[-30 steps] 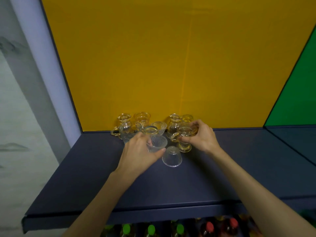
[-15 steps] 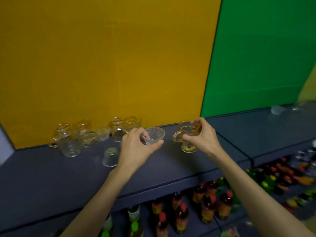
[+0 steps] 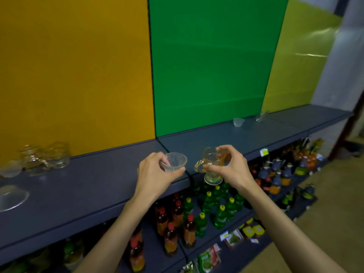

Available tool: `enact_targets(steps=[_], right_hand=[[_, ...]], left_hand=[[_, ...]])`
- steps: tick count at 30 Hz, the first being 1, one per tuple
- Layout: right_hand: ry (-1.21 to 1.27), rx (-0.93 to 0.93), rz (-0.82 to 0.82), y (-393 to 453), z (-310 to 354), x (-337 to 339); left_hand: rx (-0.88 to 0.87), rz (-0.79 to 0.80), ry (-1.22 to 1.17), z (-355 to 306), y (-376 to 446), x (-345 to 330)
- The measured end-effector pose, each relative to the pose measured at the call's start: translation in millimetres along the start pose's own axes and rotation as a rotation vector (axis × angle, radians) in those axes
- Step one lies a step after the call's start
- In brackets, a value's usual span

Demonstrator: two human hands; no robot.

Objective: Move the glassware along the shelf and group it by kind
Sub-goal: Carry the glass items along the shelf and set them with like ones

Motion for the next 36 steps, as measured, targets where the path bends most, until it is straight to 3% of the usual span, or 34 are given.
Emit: enact_targets(steps=[9, 18, 26, 36], right_hand=[[-0.098, -0.019, -0.032, 48.2, -71.8, 70.3], [-0.107, 0.003, 0.080, 171.9, -117.4, 75.8], [-0.094, 0.038, 0.208, 290.9, -136.2, 35.4], [-0.110, 0.106, 0.288, 368.5, -153.3, -28.0]], left_hand=[[0.075, 0.071, 0.111, -59.8, 48.9, -84.3], [0.209, 0.049, 0.197, -51.7, 143.1, -165.2], [0.329, -0.026, 0.298, -29.9, 200.1, -189.3], [0.427, -0.083, 0.355, -26.8, 220.8, -197.4]])
Point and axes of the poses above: each hand's wrist, its own y-axis towards the middle knuckle, its own x-axis out of the back of the hand, z = x × y, the point moved 2 cm from there along y, towards the middle knuckle, and after that the axes turned 9 degrees about y, right-handed, at the moved point
